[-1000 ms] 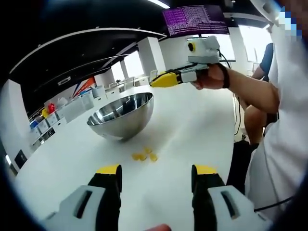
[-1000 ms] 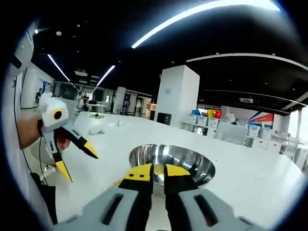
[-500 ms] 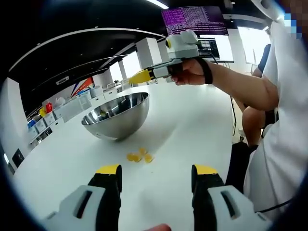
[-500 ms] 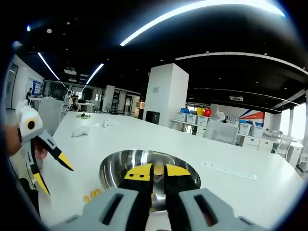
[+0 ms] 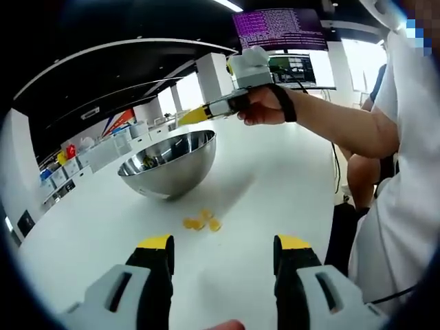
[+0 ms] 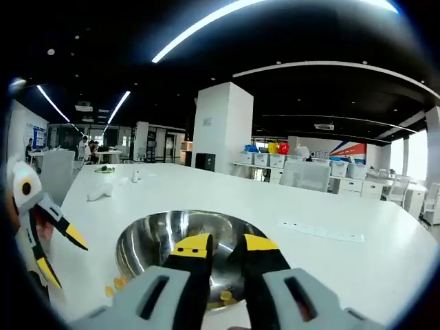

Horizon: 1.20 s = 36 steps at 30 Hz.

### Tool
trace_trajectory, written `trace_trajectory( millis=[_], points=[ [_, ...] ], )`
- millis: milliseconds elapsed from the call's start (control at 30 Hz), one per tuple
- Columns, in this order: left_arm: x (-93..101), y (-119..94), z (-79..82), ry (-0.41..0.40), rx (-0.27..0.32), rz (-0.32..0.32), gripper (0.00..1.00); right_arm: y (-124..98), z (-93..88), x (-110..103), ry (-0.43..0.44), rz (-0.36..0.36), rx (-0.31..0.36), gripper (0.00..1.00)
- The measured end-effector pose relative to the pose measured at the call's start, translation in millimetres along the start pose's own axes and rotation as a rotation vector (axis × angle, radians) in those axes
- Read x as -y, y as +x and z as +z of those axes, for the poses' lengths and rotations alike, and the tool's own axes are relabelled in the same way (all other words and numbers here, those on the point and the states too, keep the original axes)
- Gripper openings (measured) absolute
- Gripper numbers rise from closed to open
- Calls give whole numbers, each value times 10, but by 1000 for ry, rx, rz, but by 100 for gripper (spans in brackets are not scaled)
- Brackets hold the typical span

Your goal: Pick up the QQ candy scattered on the table and place it into the stainless steel bowl on the table

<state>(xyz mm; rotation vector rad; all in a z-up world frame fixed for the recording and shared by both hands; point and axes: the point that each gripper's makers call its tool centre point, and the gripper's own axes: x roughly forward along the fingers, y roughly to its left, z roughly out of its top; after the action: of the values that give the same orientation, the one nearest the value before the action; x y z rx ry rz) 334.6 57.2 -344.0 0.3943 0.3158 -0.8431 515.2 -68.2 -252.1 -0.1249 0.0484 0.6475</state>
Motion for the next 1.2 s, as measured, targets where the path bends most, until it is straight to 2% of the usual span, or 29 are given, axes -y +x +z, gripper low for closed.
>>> trace_trajectory(
  millis=[133,300,367,400,433,600,667,767,967,1200],
  points=[
    [-18,-1,-17,-3,-4,7,58,-87,-13,3,20,9,10,17],
    [-30,-8,-6,-3,-1,10,58,-265,-37,-128,23,56,3,14],
    [-43,-18,-5,-4,0,13,58,-371,39,-301,73,141,44,14],
    [-49,-21,-8,-5,0,14,58,-425,60,-393,67,185,57,14],
    [-53,-23,-14,-4,-2,15,58,-475,57,-486,51,227,63,14],
    [-62,-26,-5,0,-3,17,58,-689,-205,-917,-92,388,-3,14],
    [-53,-34,12,-1,4,17,58,-748,-266,-955,-86,385,-3,14],
    [-47,-38,36,0,9,20,58,-807,-453,-926,-55,376,-45,14],
    [-24,-60,49,20,3,18,58,-786,-837,-914,-90,340,-184,14],
    [-31,-58,20,18,-4,24,58,-573,-936,-1219,-117,402,-205,14]
  ],
)
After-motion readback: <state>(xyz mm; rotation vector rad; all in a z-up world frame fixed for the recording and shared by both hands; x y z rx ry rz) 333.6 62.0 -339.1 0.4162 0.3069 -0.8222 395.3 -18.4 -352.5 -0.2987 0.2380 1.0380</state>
